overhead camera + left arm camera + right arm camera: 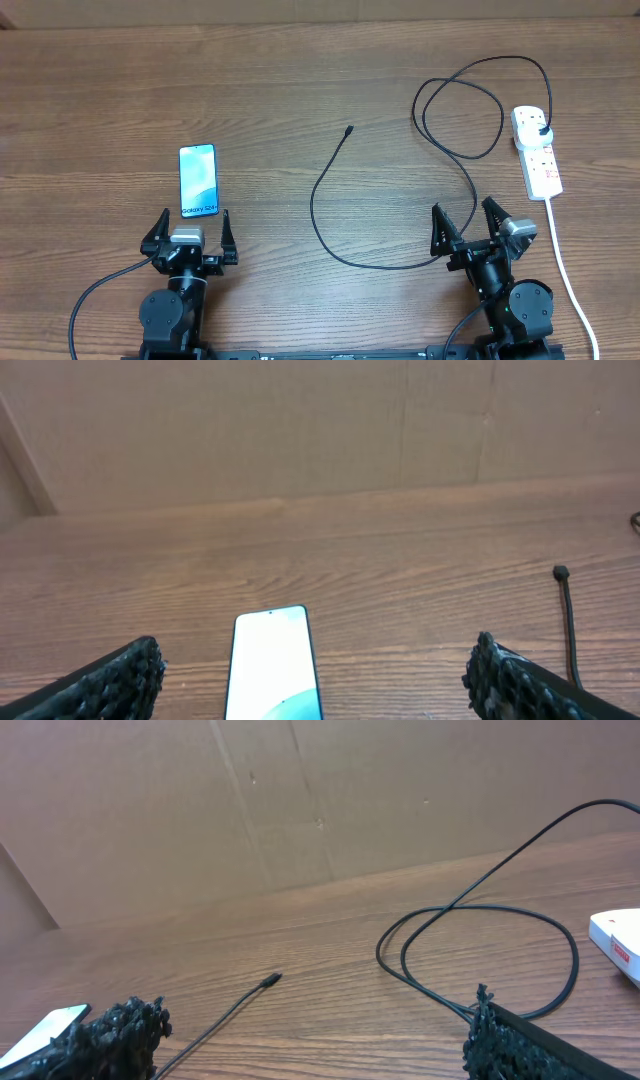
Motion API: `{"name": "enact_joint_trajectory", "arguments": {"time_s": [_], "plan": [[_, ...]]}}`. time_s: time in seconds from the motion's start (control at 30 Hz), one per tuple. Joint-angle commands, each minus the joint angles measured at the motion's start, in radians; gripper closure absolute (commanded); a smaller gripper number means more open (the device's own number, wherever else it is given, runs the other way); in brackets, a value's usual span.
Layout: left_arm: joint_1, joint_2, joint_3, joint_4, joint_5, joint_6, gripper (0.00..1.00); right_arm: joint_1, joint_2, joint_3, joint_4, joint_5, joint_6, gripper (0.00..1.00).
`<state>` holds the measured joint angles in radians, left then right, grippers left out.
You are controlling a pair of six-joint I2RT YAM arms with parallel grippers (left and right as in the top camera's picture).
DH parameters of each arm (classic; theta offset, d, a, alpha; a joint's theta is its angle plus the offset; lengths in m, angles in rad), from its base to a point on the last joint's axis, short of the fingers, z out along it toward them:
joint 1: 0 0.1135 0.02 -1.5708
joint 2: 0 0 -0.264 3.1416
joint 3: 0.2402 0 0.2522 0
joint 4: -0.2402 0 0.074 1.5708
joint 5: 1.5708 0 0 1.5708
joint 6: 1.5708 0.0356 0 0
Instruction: Plug charger to phone and switch on socket
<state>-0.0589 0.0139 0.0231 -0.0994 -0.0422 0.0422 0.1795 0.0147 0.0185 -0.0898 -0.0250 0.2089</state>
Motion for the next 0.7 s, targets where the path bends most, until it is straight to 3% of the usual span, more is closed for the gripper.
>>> {"name": "enact_joint_trajectory", "arguments": {"time_s": [0.0, 0.3, 0.67], "plan": [[0.001, -0.008, 0.053, -0.005, -0.020, -0.020, 0.00, 0.008, -0.010, -0.011, 0.007, 0.009, -0.001, 0.00], [0.001, 0.075, 0.191, -0.112, -0.020, -0.012, 0.00, 0.008, -0.010, -0.011, 0.007, 0.009, -0.001, 0.00], [0.001, 0.424, 0.457, -0.185, 0.094, -0.013, 0.01, 0.008, -0.010, -0.011, 0.007, 0.009, -0.001, 0.00]]}}
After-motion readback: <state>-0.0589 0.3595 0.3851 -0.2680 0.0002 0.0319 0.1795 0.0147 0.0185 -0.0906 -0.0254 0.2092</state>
